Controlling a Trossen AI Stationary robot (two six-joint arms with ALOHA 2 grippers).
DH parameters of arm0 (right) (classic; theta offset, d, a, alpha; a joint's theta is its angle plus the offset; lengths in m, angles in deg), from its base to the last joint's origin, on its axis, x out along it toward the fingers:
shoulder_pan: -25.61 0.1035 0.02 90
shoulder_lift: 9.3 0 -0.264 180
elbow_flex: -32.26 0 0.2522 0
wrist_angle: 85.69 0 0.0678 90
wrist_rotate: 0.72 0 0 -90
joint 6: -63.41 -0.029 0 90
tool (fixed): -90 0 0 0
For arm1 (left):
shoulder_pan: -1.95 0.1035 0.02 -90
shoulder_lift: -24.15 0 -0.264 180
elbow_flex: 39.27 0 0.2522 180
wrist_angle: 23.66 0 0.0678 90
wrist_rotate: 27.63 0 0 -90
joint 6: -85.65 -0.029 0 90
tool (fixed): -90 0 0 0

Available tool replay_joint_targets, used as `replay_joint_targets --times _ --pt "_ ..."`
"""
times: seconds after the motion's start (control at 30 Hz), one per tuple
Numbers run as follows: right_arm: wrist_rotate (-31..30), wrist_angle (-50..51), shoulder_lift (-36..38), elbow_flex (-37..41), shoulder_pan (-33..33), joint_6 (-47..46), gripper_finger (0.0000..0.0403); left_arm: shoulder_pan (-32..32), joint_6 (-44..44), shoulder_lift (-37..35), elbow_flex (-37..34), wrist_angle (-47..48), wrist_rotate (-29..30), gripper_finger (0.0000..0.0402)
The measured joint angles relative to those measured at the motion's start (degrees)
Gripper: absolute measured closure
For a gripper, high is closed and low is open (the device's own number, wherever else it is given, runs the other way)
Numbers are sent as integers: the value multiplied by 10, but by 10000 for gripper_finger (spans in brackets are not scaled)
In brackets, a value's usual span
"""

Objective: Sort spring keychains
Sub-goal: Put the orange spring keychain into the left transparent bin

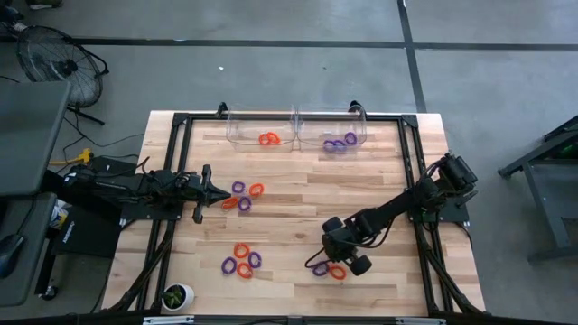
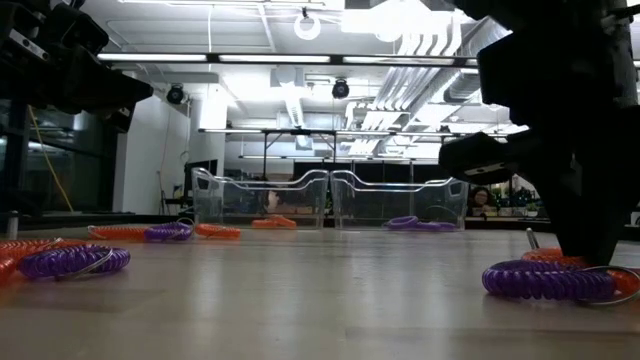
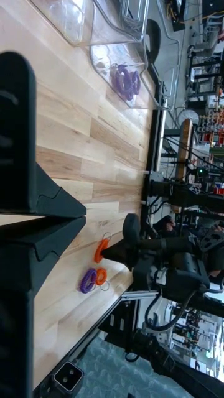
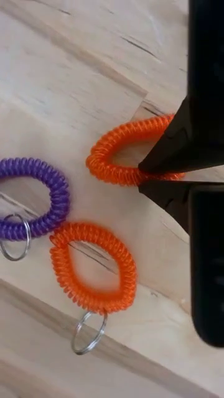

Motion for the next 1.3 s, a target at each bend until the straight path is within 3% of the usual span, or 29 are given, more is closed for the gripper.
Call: replay_joint_targets --times 0.6,0.87,1.3 --pt "-56 1 86 3 -28 -137 402 0 0 0 0 0 0 401" --pt "-69 4 120 -5 -96 -163 403 0 0 0 0 0 0 401" --pt "-105 24 103 -156 -255 -106 403 0 0 0 0 0 0 401"
